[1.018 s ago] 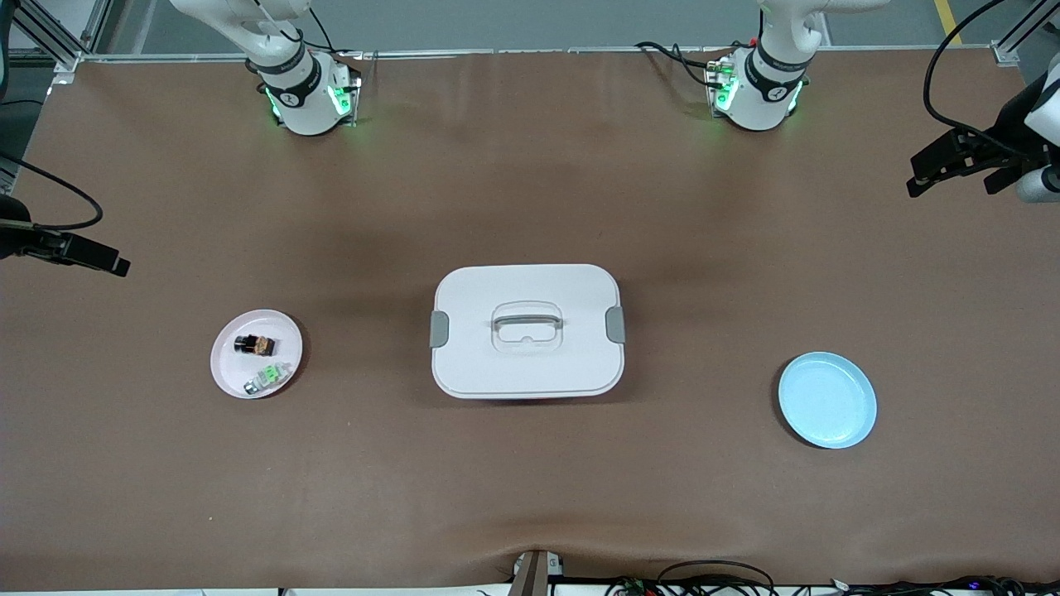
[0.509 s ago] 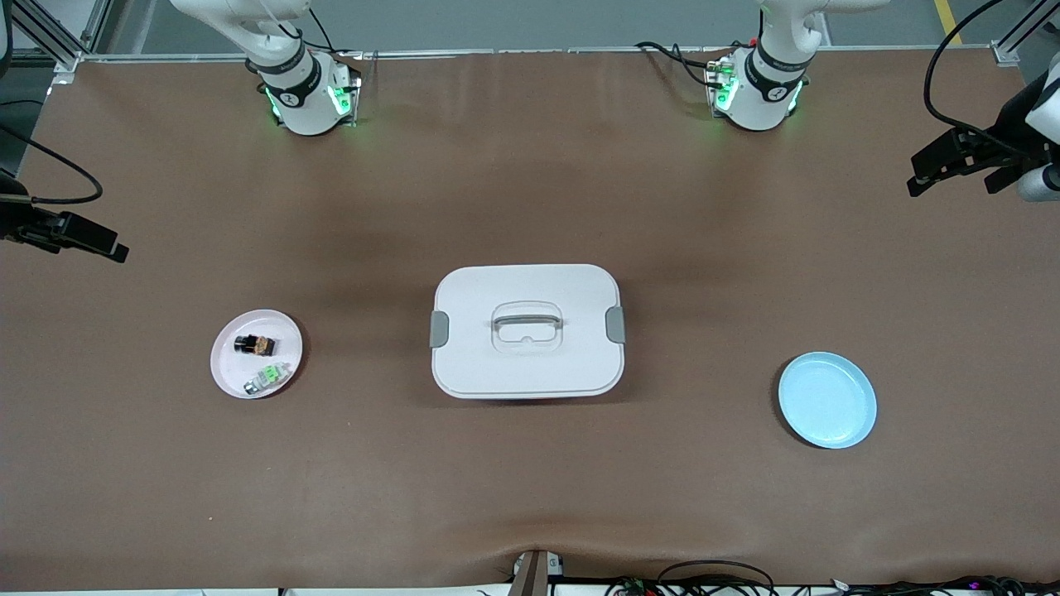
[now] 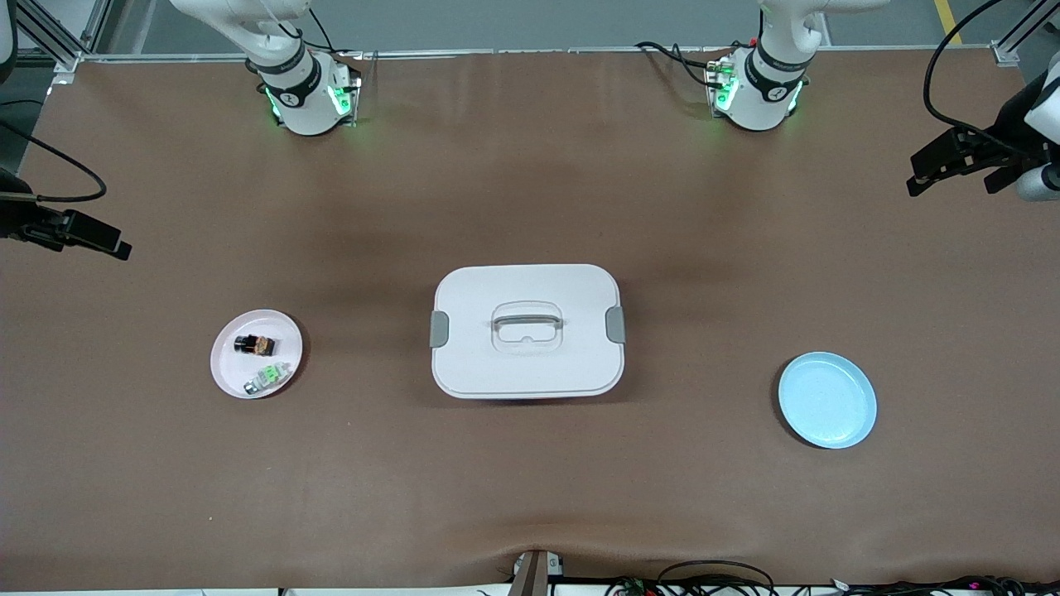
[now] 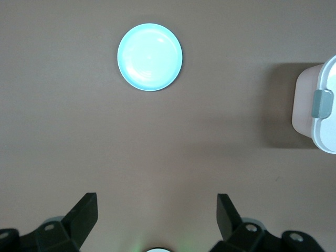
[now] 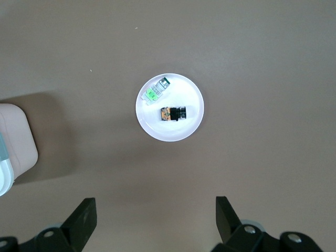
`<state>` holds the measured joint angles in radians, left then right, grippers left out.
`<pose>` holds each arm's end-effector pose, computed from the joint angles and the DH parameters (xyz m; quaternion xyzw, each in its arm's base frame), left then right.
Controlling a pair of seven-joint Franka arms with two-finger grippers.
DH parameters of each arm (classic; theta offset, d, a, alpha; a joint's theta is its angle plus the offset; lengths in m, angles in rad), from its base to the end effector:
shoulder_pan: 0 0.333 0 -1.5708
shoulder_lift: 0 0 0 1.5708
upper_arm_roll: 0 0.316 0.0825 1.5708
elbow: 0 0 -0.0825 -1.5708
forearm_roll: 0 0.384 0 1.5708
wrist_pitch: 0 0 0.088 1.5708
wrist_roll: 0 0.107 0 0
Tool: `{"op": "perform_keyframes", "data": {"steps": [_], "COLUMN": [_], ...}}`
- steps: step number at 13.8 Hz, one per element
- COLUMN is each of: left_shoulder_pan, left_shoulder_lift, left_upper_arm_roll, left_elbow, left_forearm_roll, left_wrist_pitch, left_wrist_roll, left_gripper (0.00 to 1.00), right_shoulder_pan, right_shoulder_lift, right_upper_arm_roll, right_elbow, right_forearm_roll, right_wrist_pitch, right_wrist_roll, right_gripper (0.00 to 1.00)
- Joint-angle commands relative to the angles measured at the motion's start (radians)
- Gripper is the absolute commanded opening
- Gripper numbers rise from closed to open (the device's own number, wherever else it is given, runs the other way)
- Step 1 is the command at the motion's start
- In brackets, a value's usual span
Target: Transfer orange switch to right arm and place
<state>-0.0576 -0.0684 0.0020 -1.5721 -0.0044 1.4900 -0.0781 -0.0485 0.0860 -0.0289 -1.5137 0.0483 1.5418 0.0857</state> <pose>0.5240 -0.0296 0.6538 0.9999 0.0111 -0.0070 0.0018 0.5760 -0.0386 0.6003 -0.9960 0.0814 0.0290 0.0228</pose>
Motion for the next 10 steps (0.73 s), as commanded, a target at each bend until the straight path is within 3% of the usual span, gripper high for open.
{"op": "perform_keyframes", "data": {"steps": [1, 6, 10], "left_shoulder_pan": [0.001, -0.007, -0.011], "left_shoulder_lift": [-0.002, 0.006, 0.006], "left_upper_arm_roll": [-0.004, -0.004, -0.007], "left_elbow": [0.02, 0.024, 0.024], "left_forearm_roll": [0.003, 0.004, 0.004], "left_wrist_pitch": [-0.008, -0.008, -0.01], "left_wrist_roll": [0.011, 0.008, 0.008], "left_gripper": [1.0, 1.0, 1.0], "right_shoulder_pan": [-0.001, 0.01, 0.065], "right_shoulder_lift": [-0.029, -0.029, -0.042], "right_upper_arm_roll": [0.009, 0.012, 0.012], "right_elbow": [-0.031, -0.037, -0.037], "right_forearm_roll": [-0.011, -0.013, -0.07], "right_wrist_pitch": [0.012, 0.014, 0.034], "right_wrist_roll": [-0.01, -0.01, -0.01], "right_gripper": [1.0, 1.0, 1.0]}}
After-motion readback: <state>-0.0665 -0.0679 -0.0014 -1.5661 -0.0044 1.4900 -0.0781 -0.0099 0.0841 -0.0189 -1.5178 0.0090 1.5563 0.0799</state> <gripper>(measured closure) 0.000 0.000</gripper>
